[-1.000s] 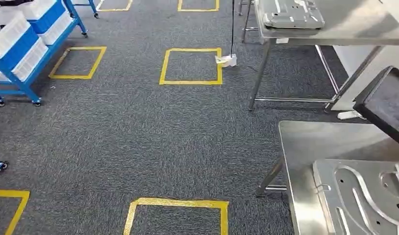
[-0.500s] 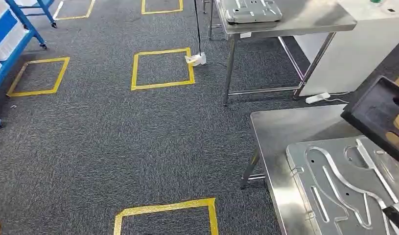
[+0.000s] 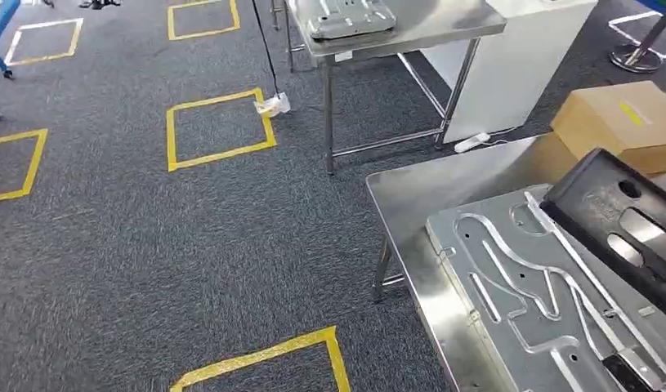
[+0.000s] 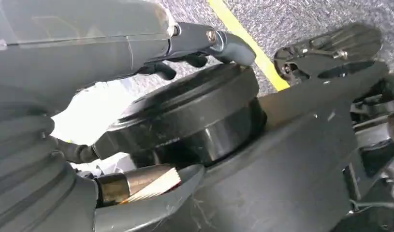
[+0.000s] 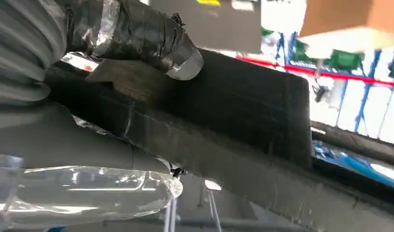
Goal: Take the parts from the cabinet and place them on the table.
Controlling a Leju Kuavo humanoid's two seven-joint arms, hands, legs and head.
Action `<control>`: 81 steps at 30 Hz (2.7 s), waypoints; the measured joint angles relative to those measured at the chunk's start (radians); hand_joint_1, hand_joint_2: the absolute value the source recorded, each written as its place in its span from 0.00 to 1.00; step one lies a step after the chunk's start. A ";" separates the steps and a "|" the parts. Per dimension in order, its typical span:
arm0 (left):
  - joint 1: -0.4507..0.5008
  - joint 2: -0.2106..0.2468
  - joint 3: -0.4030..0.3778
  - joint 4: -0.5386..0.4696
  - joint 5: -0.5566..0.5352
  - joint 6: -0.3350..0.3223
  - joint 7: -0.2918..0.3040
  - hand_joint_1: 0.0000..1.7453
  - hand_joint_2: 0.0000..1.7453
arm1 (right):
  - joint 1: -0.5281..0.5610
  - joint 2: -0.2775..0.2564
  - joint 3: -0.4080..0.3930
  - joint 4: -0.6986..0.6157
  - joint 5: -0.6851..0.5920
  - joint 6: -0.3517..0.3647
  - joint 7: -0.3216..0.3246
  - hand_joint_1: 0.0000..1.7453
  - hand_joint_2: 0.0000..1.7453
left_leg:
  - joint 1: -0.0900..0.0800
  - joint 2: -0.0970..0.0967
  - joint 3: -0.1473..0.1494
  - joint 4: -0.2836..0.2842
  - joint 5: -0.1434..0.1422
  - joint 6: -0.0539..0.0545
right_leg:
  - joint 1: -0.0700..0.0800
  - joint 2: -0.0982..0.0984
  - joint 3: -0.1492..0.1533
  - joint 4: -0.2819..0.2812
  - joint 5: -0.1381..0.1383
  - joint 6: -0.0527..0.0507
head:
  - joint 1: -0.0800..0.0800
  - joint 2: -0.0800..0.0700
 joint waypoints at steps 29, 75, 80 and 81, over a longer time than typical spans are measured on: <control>-0.022 0.040 -0.151 -0.017 0.058 -0.044 0.032 0.00 1.00 | -0.478 0.107 0.420 0.866 -0.106 0.038 -0.066 0.00 0.00 | 0.015 -0.091 -0.024 0.011 0.005 0.017 | 0.003 0.046 0.022 -0.017 0.006 0.013 | -0.001 0.000; -0.012 0.035 -0.243 -0.013 0.223 -0.026 -0.064 0.00 0.00 | -0.890 -0.061 0.589 0.439 -0.385 -0.056 -0.138 0.00 0.00 | 0.021 -0.104 -0.031 0.010 0.022 -0.007 | 0.012 0.034 0.013 -0.012 0.009 -0.005 | 0.000 0.000; -0.015 0.035 -0.256 -0.006 0.235 -0.034 -0.068 0.00 0.00 | -0.897 -0.066 0.589 0.432 -0.362 -0.067 -0.148 0.00 0.00 | 0.012 -0.104 -0.041 0.008 0.028 0.015 | 0.003 0.028 0.016 -0.026 0.020 0.012 | 0.000 0.000; -0.014 0.034 -0.257 -0.005 0.235 -0.034 -0.068 0.00 0.00 | -0.897 -0.068 0.589 0.431 -0.359 -0.070 -0.148 0.00 0.00 | 0.022 -0.106 -0.027 -0.022 0.044 0.024 | 0.012 0.026 0.018 -0.030 0.019 0.016 | 0.000 0.000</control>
